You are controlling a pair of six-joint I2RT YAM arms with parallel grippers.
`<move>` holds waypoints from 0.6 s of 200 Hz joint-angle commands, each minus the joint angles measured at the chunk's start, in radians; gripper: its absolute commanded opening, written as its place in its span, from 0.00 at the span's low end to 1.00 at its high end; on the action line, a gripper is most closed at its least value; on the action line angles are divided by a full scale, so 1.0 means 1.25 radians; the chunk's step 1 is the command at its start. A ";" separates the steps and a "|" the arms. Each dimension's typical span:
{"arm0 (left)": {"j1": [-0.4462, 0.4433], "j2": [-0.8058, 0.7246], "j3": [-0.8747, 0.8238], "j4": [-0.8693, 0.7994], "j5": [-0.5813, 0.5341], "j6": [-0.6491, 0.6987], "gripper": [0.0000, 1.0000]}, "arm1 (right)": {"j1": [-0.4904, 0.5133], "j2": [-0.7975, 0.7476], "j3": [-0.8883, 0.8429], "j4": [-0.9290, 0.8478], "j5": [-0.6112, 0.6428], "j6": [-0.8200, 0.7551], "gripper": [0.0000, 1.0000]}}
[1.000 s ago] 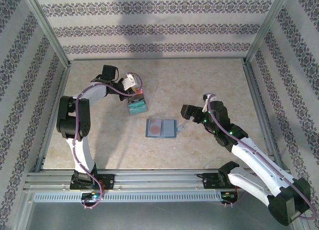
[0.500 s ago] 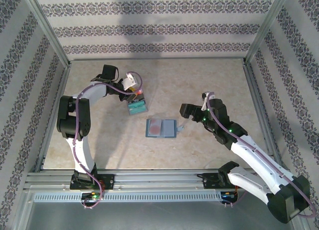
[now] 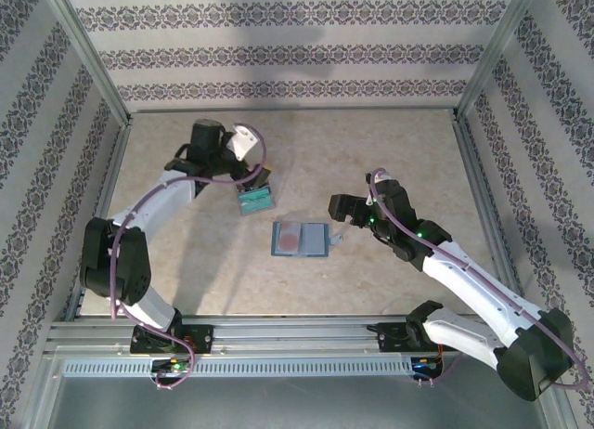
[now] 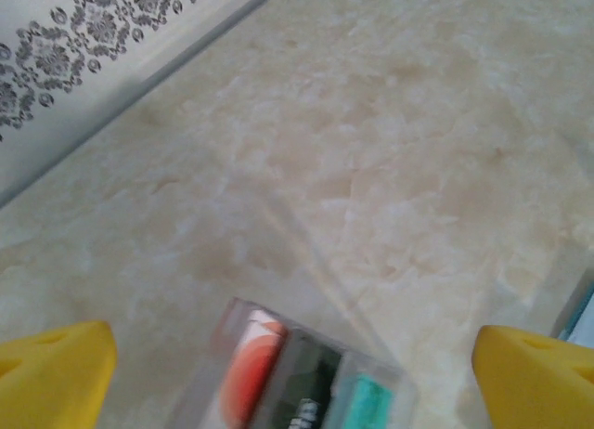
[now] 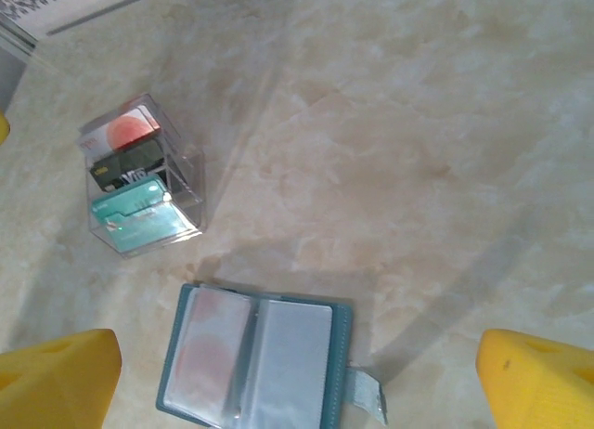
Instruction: Take the credit cards out of the card holder
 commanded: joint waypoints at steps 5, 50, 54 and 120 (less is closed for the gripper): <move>-0.073 -0.036 -0.054 0.056 -0.186 -0.178 0.99 | 0.008 0.001 0.019 -0.049 0.054 0.019 0.98; -0.190 -0.103 -0.148 0.016 -0.305 -0.388 0.99 | 0.026 0.002 0.017 -0.105 0.104 0.022 0.87; -0.198 -0.111 -0.160 0.016 -0.313 -0.408 0.99 | 0.034 0.008 0.020 -0.114 0.111 0.021 0.85; -0.214 -0.288 -0.382 0.014 -0.509 -0.705 0.99 | 0.220 0.243 0.163 -0.204 0.206 0.040 0.68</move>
